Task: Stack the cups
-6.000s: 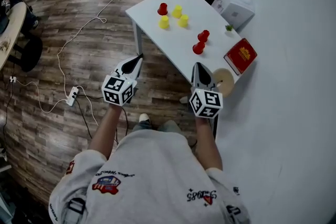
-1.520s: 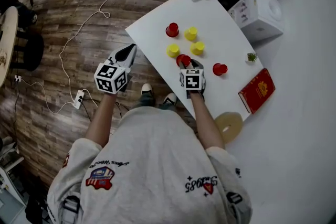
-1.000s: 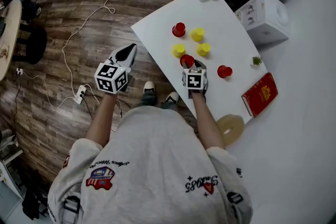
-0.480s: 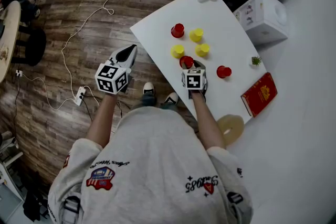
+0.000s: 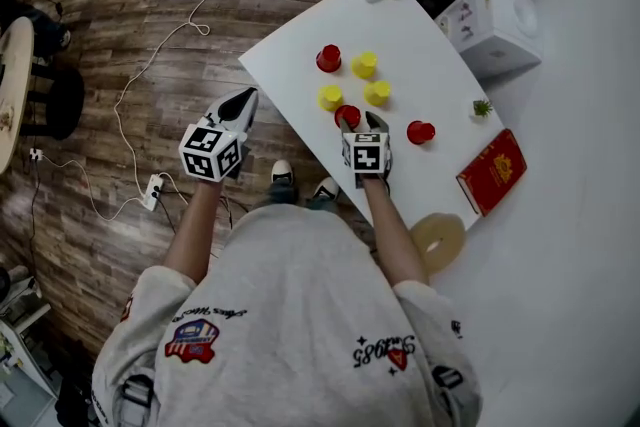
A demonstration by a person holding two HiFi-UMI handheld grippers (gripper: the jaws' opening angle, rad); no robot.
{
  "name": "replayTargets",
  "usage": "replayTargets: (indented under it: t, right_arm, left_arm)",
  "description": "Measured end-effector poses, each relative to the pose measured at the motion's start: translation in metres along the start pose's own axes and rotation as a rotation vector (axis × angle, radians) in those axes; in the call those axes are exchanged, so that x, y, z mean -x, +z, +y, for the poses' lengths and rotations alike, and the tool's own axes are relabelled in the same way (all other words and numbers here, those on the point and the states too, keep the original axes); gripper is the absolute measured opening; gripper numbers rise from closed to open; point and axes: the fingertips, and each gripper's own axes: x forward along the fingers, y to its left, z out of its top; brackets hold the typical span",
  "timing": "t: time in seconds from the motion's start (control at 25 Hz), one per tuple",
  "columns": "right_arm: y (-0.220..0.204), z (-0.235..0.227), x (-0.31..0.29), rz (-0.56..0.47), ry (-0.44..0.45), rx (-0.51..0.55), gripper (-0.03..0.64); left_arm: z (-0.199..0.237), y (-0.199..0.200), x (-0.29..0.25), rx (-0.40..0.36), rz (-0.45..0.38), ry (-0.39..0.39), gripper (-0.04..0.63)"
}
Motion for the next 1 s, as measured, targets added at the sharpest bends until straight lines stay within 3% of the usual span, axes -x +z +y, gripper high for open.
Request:
replayTargets:
  t: [0.52, 0.8, 1.0]
  right_arm:
    - [0.001, -0.106, 0.063, -0.136, -0.188, -0.111, 0.256]
    - [-0.013, -0.175, 0.090, -0.151, -0.282, -0.174, 0.255]
    - [-0.026, -0.201, 0.092, -0.104, -0.300, -0.211, 0.256]
  left_arm:
    - [-0.066, 0.016, -0.054, -0.057, 0.007, -0.141, 0.006]
    - [-0.094, 0.022, -0.070, -0.081, 0.004, -0.180, 0.006]
    - [-0.096, 0.022, -0.071, -0.083, 0.006, -0.175, 0.006]
